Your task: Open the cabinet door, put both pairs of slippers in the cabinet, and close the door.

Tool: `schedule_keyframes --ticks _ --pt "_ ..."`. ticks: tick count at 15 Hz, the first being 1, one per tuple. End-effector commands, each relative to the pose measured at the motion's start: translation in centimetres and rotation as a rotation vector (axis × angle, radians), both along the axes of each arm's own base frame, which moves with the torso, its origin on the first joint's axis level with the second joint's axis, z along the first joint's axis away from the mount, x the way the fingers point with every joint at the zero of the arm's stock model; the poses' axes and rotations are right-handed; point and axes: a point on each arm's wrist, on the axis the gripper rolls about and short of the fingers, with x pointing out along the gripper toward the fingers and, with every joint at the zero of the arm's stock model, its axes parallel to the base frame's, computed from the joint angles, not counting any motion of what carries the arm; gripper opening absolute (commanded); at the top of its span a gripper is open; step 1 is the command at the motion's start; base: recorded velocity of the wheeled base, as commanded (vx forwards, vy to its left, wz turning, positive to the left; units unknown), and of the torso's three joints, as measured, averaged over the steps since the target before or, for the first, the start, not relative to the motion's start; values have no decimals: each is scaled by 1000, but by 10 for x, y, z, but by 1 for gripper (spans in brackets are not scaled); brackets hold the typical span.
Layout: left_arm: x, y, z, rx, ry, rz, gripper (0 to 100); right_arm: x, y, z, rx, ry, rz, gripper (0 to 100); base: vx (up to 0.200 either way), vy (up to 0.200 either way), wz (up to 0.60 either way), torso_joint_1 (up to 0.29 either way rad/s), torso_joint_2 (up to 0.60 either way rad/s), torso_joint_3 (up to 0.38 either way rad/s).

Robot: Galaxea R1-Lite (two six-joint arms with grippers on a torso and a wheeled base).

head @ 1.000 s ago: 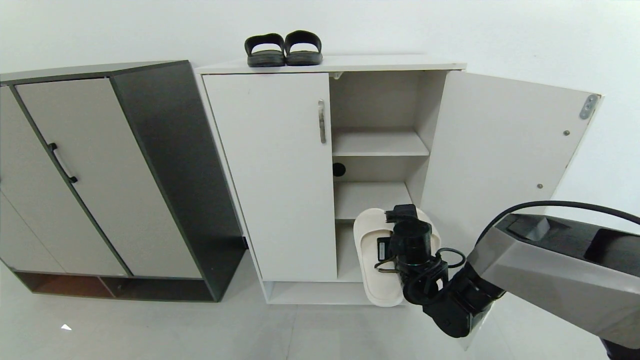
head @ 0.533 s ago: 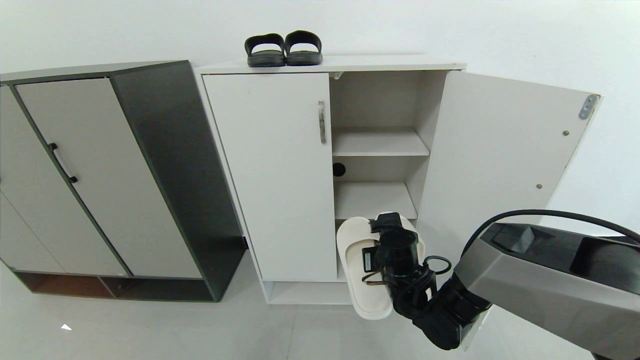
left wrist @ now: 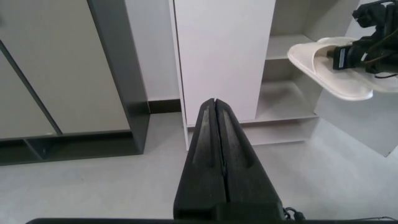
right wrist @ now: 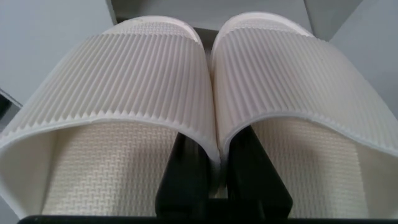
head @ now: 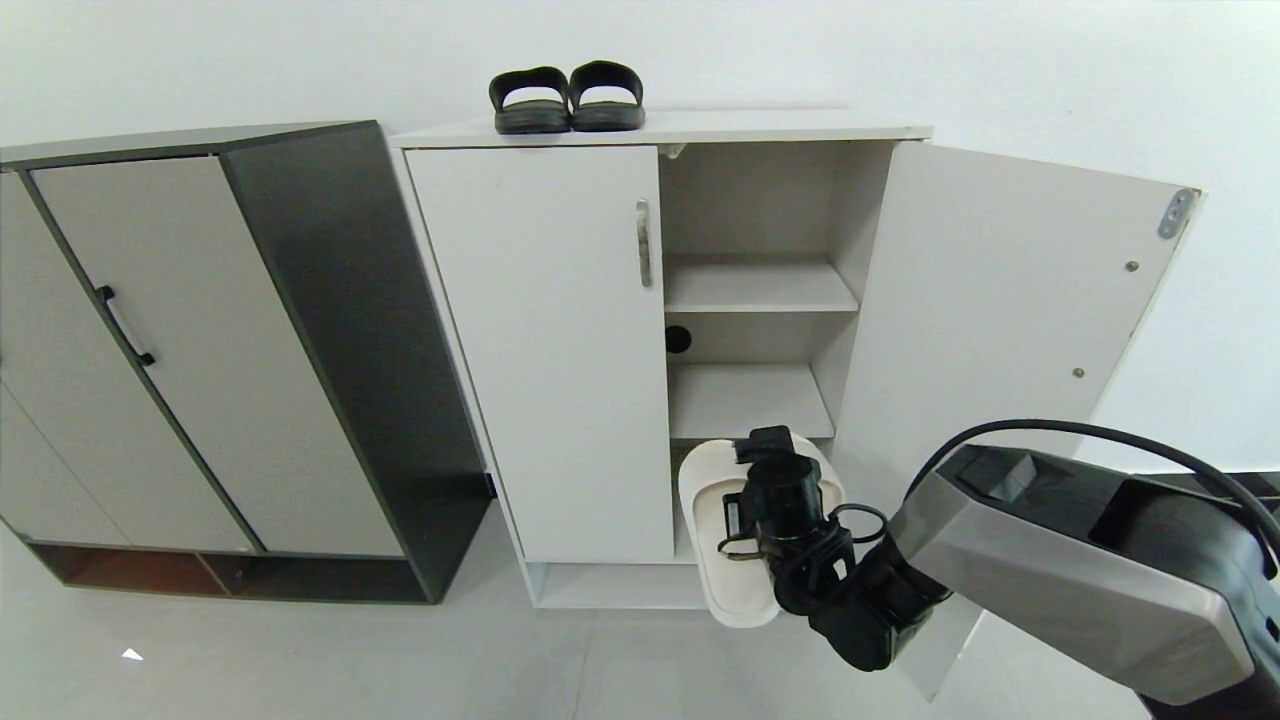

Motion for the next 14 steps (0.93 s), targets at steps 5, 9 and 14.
schedule_keyframes --ticks 5,9,14 --pt "0 0 0 0 2 0 0 5 1 0 37 41 -24 0 0 0 0 2 1 -87" --pt "0 0 0 0 2 0 0 5 0 11 62 19 -31 0 0 0 0 4 2 -192" --pt "0 0 0 -2 2 0 0 3 -1 24 51 -100 -57 0 0 0 0 4 3 -195"
